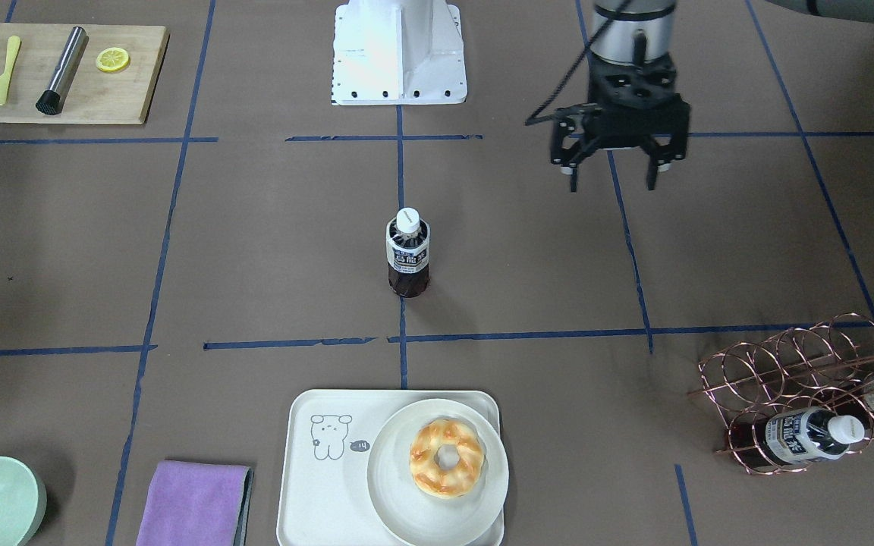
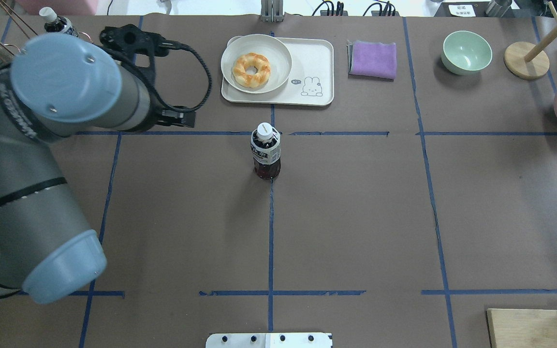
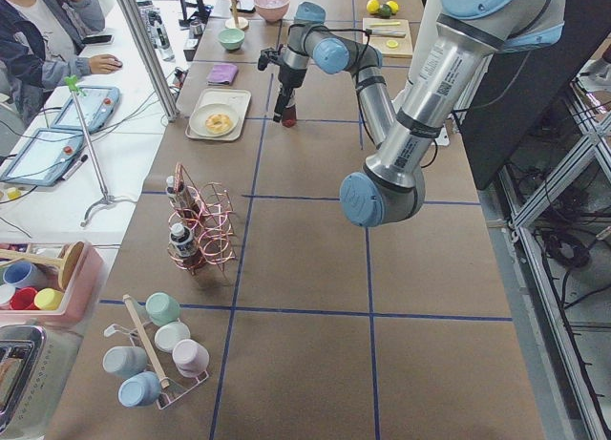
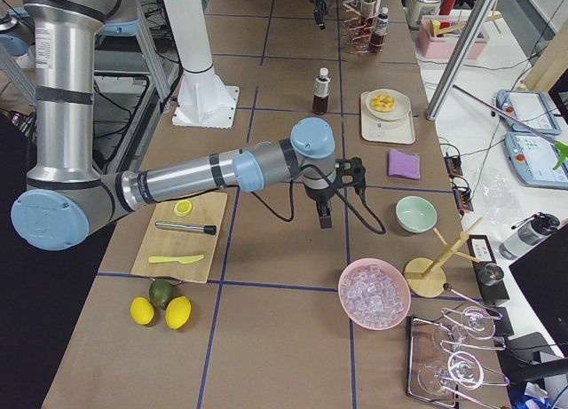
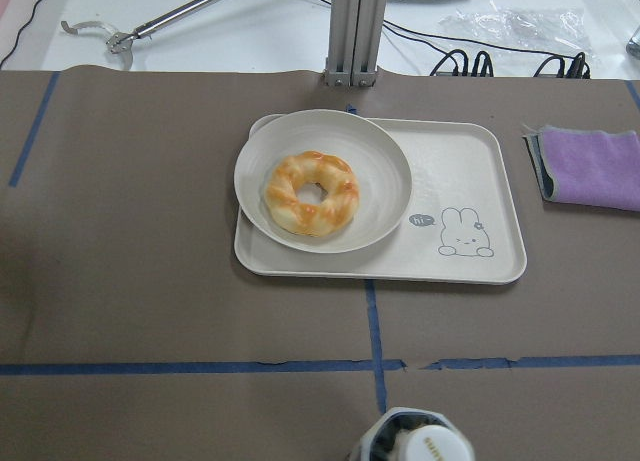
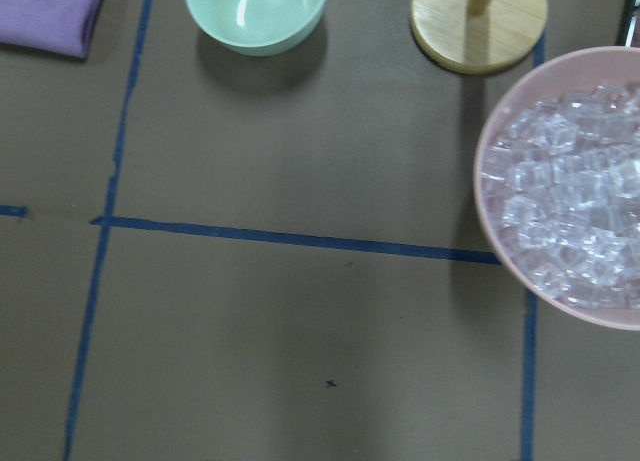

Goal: Place tea on tray
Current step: 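Set the bottle down, release, and withdraw the left gripper while the right arm approaches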

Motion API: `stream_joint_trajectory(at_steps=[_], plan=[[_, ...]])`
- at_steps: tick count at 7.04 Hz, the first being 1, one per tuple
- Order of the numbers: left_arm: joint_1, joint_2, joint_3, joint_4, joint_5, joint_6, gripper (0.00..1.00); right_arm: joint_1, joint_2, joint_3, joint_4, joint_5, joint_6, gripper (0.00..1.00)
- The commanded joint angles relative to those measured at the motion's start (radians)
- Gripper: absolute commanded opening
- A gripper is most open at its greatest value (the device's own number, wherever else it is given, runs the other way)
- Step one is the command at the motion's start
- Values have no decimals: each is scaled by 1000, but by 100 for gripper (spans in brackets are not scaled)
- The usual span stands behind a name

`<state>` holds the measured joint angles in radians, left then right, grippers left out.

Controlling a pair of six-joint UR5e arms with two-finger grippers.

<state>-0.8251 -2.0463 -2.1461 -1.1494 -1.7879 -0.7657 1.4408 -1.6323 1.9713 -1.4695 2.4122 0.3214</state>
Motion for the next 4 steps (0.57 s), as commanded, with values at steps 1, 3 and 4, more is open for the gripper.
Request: stream_joint_trajectory(at_steps=[1, 3, 4], plan=[[-287, 218, -29, 57, -240, 388, 100, -159, 118, 81, -8, -4, 265, 100], [-559, 412, -6, 43, -309, 712, 100, -306, 246, 112, -11, -16, 470, 100], [-679, 445, 65, 39, -377, 832, 100, -379, 331, 112, -46, -25, 610, 100]])
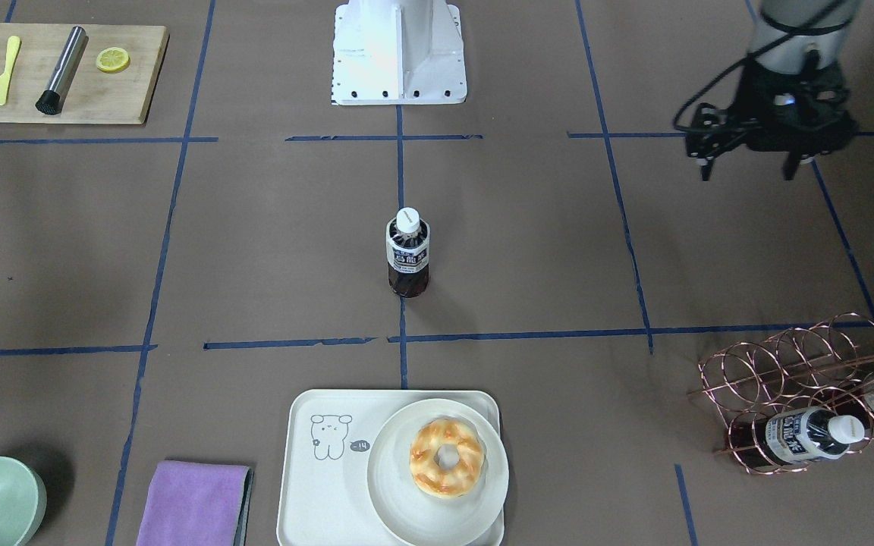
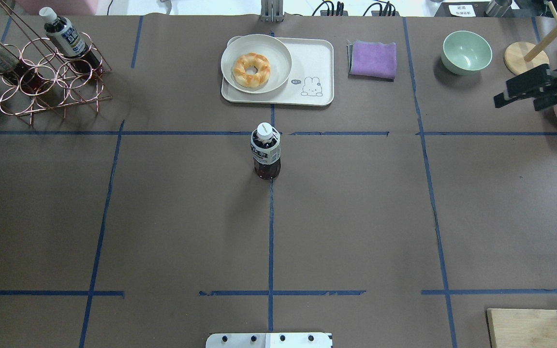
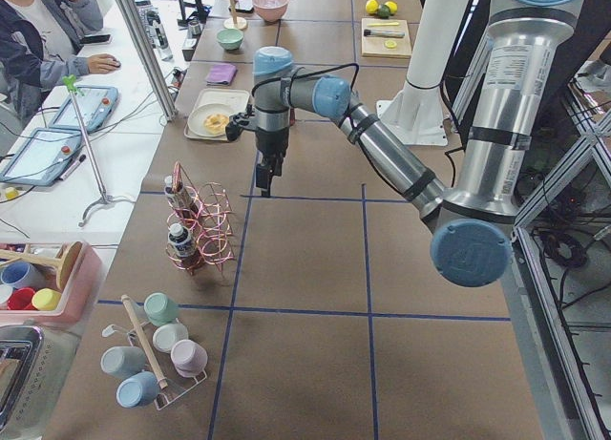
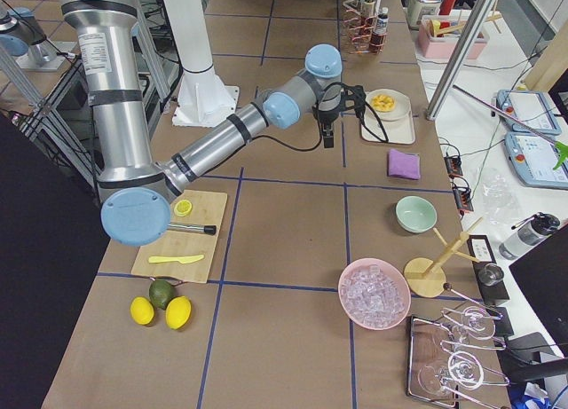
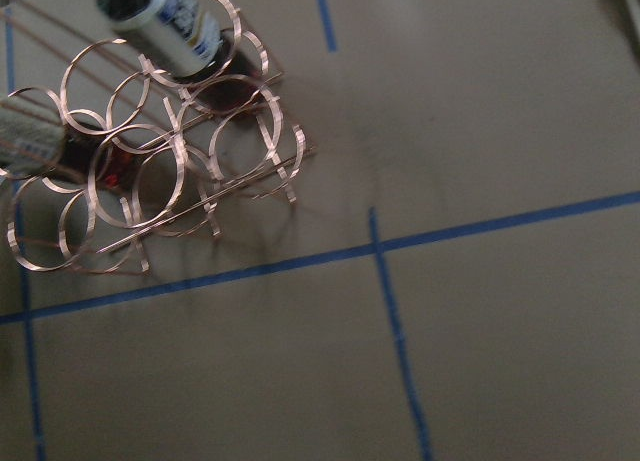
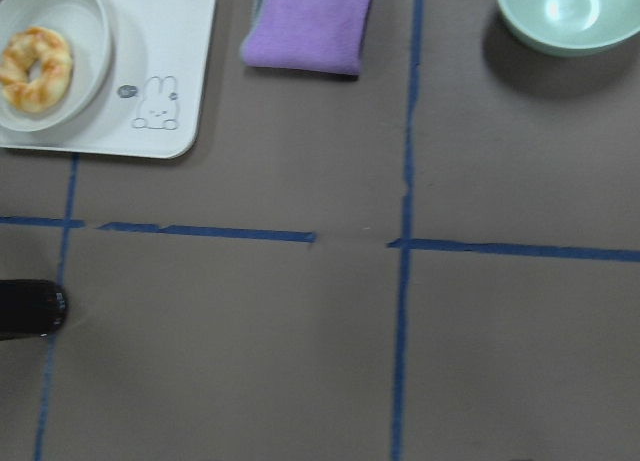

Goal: Place tea on tray
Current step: 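Set the bottle down, release, and withdraw the left gripper while the right arm approaches, then lower the right gripper onto the bottle cap and grasp the bottle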

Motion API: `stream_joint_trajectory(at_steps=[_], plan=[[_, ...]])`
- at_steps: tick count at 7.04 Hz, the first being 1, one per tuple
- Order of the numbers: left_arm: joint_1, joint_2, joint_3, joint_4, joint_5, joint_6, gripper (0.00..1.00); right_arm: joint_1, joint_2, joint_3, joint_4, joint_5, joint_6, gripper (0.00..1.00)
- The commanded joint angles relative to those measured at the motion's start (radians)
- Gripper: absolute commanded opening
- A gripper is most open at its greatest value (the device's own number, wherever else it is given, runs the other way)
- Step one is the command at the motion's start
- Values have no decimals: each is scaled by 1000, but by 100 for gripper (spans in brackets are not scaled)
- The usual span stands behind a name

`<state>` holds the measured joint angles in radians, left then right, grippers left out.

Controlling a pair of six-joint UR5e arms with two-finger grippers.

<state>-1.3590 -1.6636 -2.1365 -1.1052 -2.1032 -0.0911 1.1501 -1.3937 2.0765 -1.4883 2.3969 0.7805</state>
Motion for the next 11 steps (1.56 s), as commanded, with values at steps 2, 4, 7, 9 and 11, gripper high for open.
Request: stream_joint_trajectory(at_steps=[2, 4, 7, 9, 11], plan=[[-325, 85, 272, -78, -135, 399, 100, -192, 336, 8, -303, -82, 204, 100], [-353, 166, 368, -198, -191, 393, 100, -349, 499, 8, -481, -250, 267, 100], [-351, 176, 369, -202, -224, 393, 100, -519, 689, -123, -486, -451, 405, 100], [-351, 176, 366, -203, -224, 393, 100, -526, 813, -287, -484, -508, 404, 100], [-351, 176, 366, -202, -224, 393, 100, -567, 832, -366, -452, -628, 387, 99]])
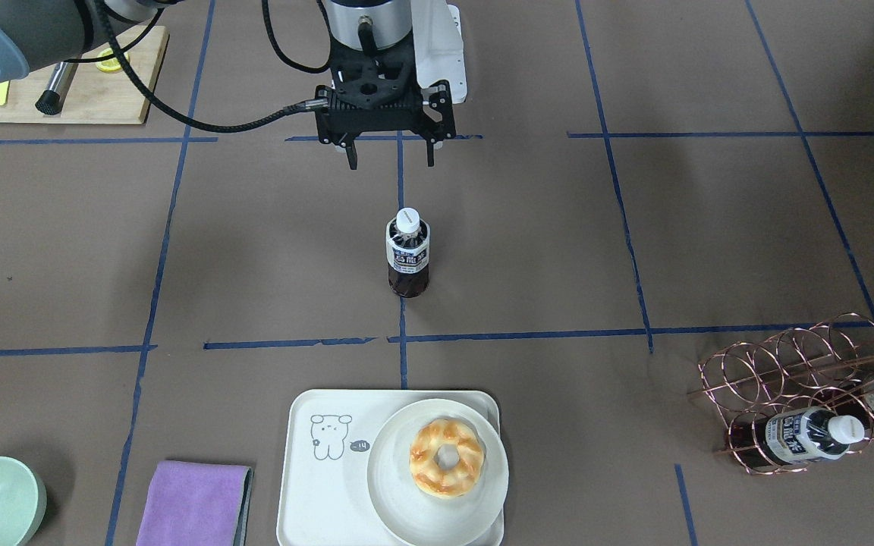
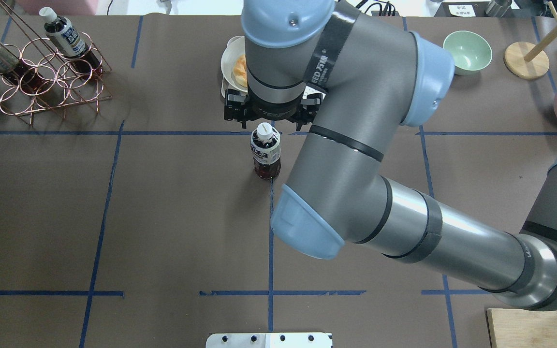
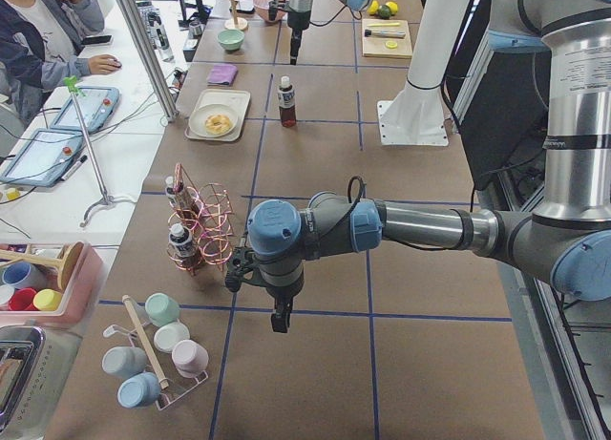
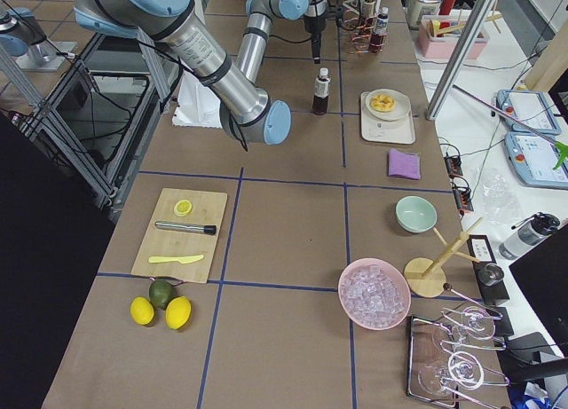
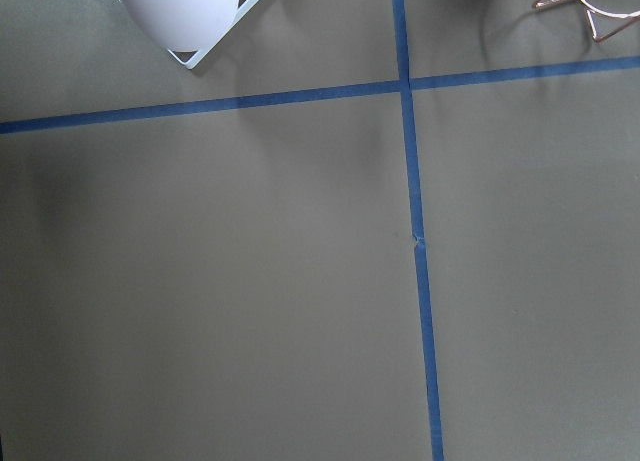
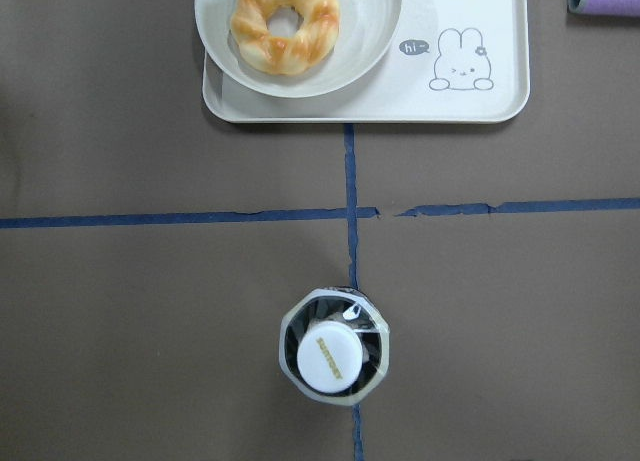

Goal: Place tea on tray
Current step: 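Lower the right gripper onto the bottle cap and grasp the bottle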

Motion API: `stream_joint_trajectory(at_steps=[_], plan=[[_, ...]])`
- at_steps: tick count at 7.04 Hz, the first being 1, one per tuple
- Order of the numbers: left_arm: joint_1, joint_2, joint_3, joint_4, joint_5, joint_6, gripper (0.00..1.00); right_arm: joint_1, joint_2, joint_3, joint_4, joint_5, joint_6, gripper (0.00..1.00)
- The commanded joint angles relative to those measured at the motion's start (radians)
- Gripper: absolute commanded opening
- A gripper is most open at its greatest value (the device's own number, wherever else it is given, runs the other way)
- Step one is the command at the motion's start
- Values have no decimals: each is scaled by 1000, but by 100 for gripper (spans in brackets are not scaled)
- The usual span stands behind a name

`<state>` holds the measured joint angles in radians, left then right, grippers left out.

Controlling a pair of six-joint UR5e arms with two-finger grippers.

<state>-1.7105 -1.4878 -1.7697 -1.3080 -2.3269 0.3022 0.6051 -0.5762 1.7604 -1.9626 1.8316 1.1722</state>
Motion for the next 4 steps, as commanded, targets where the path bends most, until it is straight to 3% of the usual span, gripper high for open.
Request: stream_joint_trajectory(at_steps=[1, 2, 4], plan=[[0, 0, 0, 1, 0, 0, 100, -27, 13, -102, 81, -69, -5, 98], [0, 0, 1, 1, 0, 0, 100, -34, 12, -160, 149, -89, -5, 98], [0, 0, 1, 0, 0, 0, 100, -34, 12, -168, 152, -94, -16, 84]])
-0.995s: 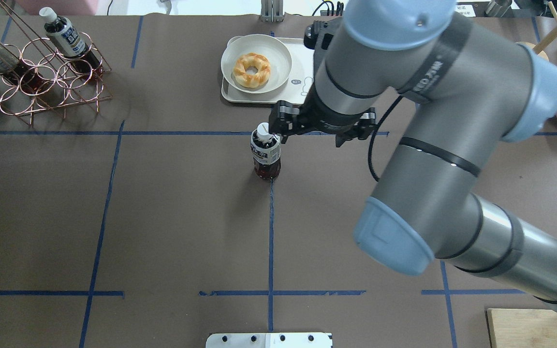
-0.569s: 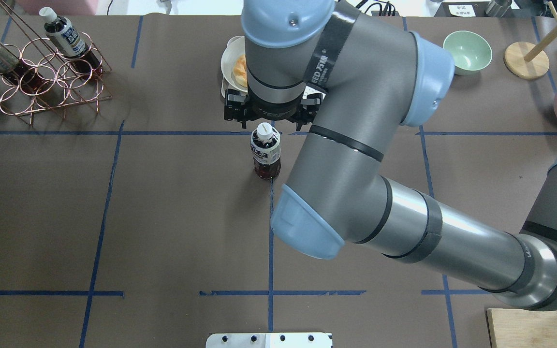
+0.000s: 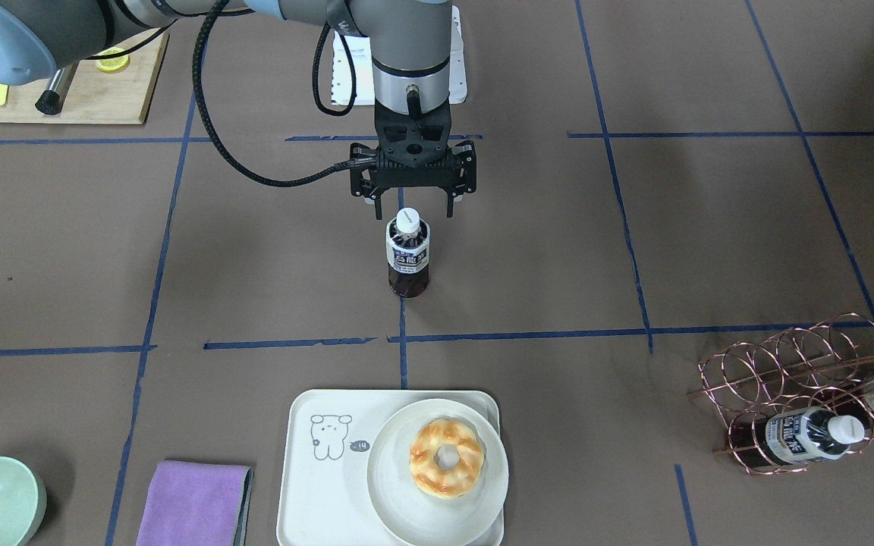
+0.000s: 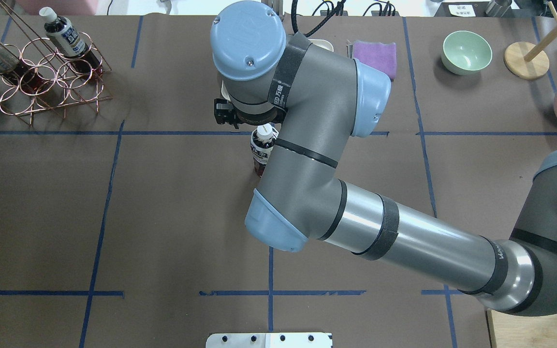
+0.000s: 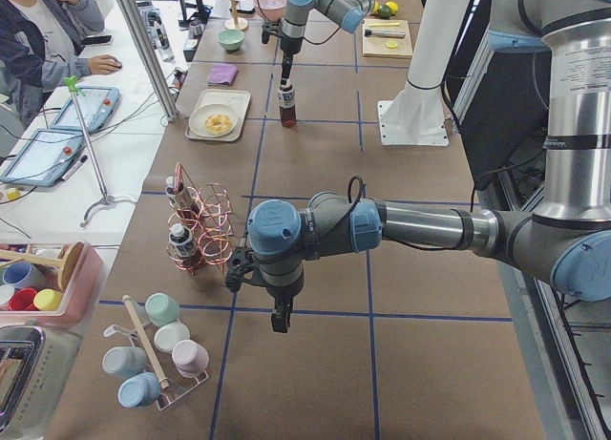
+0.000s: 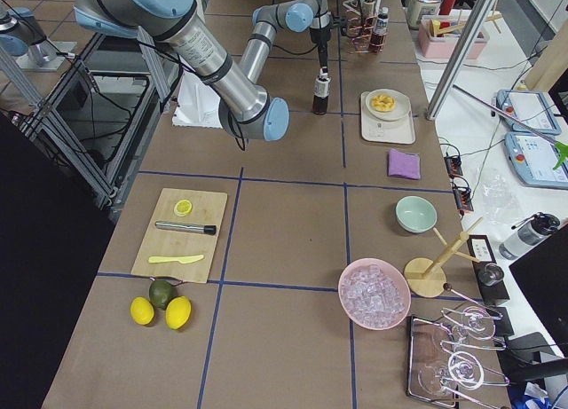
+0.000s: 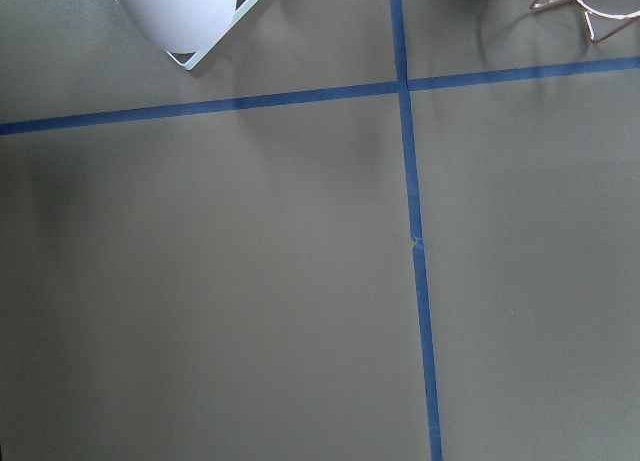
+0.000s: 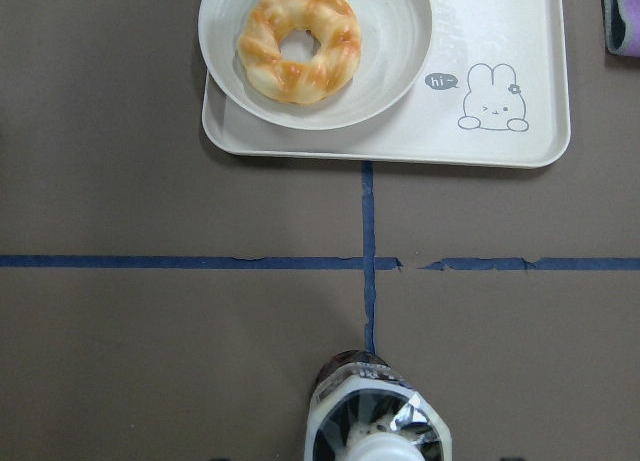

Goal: Place tea on tray
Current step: 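Lower the right gripper onto the bottle cap and grasp the bottle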

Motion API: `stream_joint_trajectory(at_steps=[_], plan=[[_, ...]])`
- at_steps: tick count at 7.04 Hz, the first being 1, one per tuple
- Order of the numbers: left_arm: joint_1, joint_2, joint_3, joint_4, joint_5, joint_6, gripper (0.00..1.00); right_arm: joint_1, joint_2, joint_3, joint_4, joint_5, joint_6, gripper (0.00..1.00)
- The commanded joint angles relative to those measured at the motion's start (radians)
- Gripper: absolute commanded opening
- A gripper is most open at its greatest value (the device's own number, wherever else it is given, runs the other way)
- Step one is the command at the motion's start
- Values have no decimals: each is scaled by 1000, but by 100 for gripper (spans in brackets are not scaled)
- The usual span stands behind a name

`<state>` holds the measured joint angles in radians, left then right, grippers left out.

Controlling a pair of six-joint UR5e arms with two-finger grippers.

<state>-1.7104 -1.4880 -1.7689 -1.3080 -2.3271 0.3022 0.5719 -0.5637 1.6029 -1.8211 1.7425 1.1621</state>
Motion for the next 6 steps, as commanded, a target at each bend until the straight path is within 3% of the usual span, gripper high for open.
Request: stream_joint_trajectory(at_steps=[1, 2, 6], plan=[[0, 0, 2, 0, 0, 0, 100, -1, -5, -8, 11, -3, -9, 73], [0, 0, 2, 0, 0, 0, 100, -1, -8, -5, 9, -1, -9, 69], [0, 0, 3, 0, 0, 0, 100, -1, -25, 2, 6, -1, -10, 66]])
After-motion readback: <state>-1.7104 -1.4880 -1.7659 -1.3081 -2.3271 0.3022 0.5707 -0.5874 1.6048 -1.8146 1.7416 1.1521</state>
